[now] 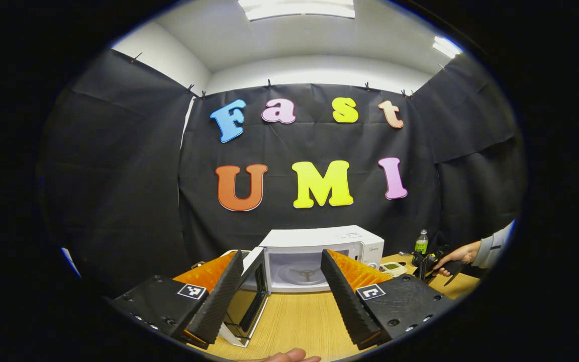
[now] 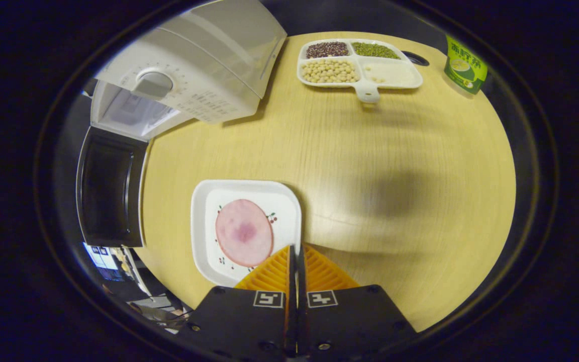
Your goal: Open the microwave oven with the left hand, put the food in, and close the microwave oven.
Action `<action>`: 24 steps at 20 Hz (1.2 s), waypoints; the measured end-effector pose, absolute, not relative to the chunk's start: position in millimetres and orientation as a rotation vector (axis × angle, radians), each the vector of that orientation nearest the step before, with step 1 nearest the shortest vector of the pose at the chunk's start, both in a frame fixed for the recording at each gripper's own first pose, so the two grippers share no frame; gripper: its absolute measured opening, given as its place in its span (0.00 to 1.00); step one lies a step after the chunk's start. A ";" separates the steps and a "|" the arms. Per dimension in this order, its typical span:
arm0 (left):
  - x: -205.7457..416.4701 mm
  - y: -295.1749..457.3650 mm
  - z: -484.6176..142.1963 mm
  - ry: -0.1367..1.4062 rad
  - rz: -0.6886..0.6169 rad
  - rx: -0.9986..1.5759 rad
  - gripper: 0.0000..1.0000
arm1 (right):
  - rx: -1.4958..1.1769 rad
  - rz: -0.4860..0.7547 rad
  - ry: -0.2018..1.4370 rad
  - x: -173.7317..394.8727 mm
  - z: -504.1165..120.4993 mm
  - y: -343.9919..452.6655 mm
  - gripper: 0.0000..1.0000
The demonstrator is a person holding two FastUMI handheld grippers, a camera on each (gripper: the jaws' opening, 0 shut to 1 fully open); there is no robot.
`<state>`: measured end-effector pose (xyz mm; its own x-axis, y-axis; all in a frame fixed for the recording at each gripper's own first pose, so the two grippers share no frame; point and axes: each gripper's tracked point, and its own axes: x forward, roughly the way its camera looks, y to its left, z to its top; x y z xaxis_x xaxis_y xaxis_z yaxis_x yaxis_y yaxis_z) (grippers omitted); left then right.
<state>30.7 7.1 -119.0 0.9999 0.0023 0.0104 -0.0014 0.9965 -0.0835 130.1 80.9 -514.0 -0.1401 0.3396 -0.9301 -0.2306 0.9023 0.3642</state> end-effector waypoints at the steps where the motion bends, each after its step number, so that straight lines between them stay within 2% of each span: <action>1: 29.3 6.2 -117.8 -0.010 -0.002 -0.089 0.80 | 0.122 0.491 1.652 129.4 -512.8 79.4 0.04; 2: 27.5 6.0 -117.7 -0.010 -0.002 -0.092 0.80 | 0.151 0.497 1.650 129.4 -510.9 79.3 0.04; 3: 27.1 8.8 -116.5 -0.012 0.002 -0.092 0.92 | 0.186 0.500 1.642 129.0 -507.1 78.2 0.04; 4: 26.7 10.9 -116.4 -0.014 0.007 -0.092 0.80 | 0.220 0.504 1.632 127.6 -501.8 78.7 0.04; 7: 26.5 12.1 -118.0 -0.017 0.009 -0.098 0.80 | 0.275 0.490 1.610 122.3 -485.1 78.6 0.04; 8: 26.2 11.4 -119.1 -0.014 0.005 -0.105 0.92 | 0.281 0.495 1.600 119.8 -477.4 80.3 0.00; 9: 25.5 13.0 -120.7 -0.011 0.004 -0.109 0.92 | 0.289 0.503 1.588 118.8 -470.4 84.4 0.04; 11: 24.2 17.8 -123.6 -0.011 0.006 -0.115 0.93 | 0.308 0.522 1.567 115.5 -457.6 96.1 0.04; 13: 21.3 23.1 -125.8 -0.012 0.005 -0.115 0.93 | 0.327 0.549 1.554 111.1 -446.9 112.7 0.04; 14: 19.1 28.1 -127.1 -0.012 0.011 -0.114 0.80 | 0.325 0.558 1.550 109.0 -445.2 119.3 0.04; 15: 17.5 33.8 -127.8 -0.014 0.016 -0.114 0.80 | 0.323 0.565 1.551 107.6 -444.3 126.7 0.00; 16: 14.7 39.4 -127.1 -0.018 0.020 -0.117 0.92 | 0.335 0.574 1.546 105.4 -441.9 137.1 0.00; 18: 9.8 48.7 -128.6 -0.023 0.025 -0.115 0.92 | 0.397 0.583 1.534 102.1 -435.9 161.9 0.04; 19: 7.8 55.5 -129.9 -0.024 0.031 -0.110 0.80 | 0.424 0.593 1.525 101.2 -433.0 175.2 0.04; 20: 6.8 61.3 -131.6 -0.024 0.037 -0.103 0.80 | 0.451 0.595 1.515 100.2 -431.2 188.7 0.04; 21: 4.5 67.1 -133.8 -0.021 0.042 -0.096 0.92 | 0.478 0.594 1.503 100.1 -429.2 203.4 0.04; 22: 3.2 71.4 -137.2 -0.016 0.048 -0.092 0.93 | 0.509 0.591 1.492 98.8 -427.1 217.0 0.04; 23: 3.3 77.0 -141.1 -0.010 0.056 -0.091 0.93 | 0.541 0.587 1.481 99.2 -426.2 231.0 0.00; 24: 1.8 82.5 -144.5 -0.004 0.062 -0.091 0.93 | 0.575 0.582 1.467 100.0 -426.4 244.0 0.04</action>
